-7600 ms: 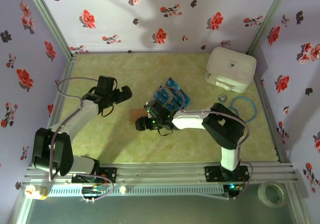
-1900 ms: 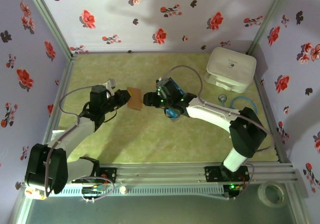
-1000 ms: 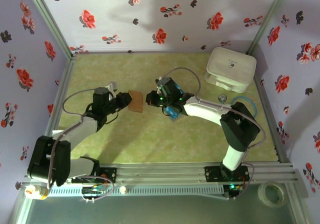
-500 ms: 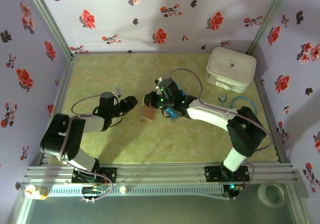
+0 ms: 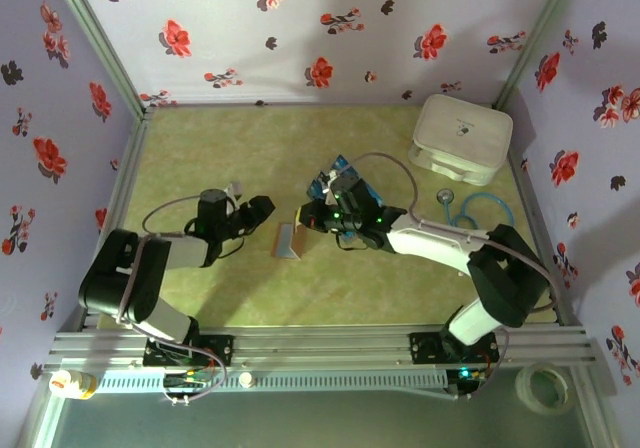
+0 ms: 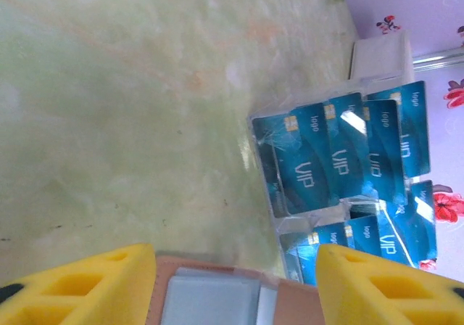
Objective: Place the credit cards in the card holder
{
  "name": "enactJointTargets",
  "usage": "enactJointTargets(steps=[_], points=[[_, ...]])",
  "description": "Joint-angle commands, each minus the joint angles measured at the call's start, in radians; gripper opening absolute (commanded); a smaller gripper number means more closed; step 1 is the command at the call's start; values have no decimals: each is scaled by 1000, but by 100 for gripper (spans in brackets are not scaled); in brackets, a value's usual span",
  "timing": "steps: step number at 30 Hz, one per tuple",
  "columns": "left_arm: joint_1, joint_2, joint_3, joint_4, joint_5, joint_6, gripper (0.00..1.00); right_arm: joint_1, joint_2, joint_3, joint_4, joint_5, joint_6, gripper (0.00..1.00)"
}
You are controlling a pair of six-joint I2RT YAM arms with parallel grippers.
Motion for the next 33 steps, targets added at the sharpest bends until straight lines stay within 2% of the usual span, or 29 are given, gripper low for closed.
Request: enactJointTargets(steps=[1, 6, 10, 19, 33], points=[[-9, -73, 28, -194, -44, 73, 61, -2, -59, -69, 23, -5, -25, 0], [-75, -131, 143, -542, -170, 229, 61, -16, -121, -155, 1, 2, -64, 0], [-117, -117, 203, -667, -234, 292, 61, -29, -191, -219, -30, 35, -81, 0], [-174, -72, 238, -729, -248, 334, 62, -57, -269, -314, -83, 90, -103, 0], [-206, -81, 182, -716, -206, 343, 63, -59, -142, -333, -17, 101, -105, 0]])
